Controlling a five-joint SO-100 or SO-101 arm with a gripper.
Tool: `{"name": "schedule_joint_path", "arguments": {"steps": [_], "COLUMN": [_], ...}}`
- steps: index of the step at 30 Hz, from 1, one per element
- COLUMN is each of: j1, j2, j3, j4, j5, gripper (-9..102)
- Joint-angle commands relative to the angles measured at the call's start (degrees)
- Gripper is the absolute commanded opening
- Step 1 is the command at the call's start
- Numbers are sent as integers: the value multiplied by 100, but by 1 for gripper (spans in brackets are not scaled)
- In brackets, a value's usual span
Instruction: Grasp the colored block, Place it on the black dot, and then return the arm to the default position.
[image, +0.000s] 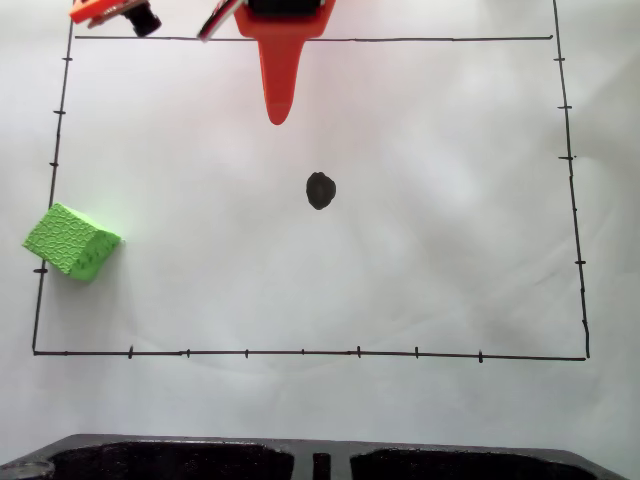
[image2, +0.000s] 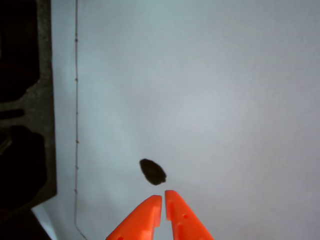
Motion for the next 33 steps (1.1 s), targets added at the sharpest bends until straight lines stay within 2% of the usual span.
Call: {"name": "schedule_joint_path", "arguments": {"steps": [1, 24, 33], "j1": [-9, 97, 387], "j2": [88, 79, -1327], "j3": [-26, -26, -396], "j4": [-79, -79, -800], "j5": [9, 141, 246], "gripper": [0, 0, 0]}}
